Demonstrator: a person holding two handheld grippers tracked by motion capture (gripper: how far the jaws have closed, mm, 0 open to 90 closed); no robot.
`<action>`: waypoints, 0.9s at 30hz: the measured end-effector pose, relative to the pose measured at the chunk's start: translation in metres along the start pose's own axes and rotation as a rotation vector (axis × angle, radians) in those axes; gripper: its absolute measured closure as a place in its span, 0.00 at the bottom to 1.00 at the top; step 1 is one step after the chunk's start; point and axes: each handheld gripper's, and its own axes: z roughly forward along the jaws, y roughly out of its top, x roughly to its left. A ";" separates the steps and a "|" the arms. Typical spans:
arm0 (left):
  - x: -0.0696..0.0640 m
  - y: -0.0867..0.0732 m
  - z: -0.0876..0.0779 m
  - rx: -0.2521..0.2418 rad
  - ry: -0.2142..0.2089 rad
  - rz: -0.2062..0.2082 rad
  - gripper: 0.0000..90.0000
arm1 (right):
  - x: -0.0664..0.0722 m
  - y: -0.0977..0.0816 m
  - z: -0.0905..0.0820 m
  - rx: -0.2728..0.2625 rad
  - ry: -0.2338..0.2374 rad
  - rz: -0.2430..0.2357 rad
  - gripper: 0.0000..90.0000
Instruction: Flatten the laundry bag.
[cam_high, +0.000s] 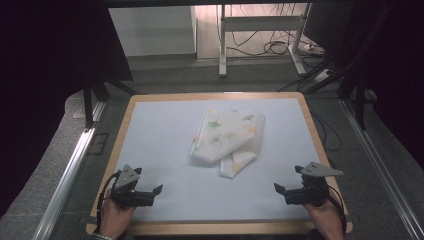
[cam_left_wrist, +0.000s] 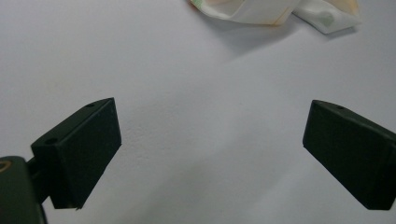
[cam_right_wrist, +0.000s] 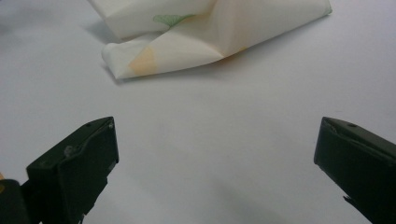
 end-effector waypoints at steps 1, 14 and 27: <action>-0.001 0.000 0.001 -0.002 -0.002 0.012 0.04 | 0.001 0.000 0.000 0.005 -0.002 -0.003 0.00; 0.002 -0.002 0.007 -0.014 -0.100 0.006 0.01 | 0.001 -0.001 0.002 0.025 0.002 0.003 0.00; 0.001 -0.002 0.010 0.045 -0.089 -0.003 0.02 | 0.001 -0.001 0.002 0.025 -0.013 -0.004 0.00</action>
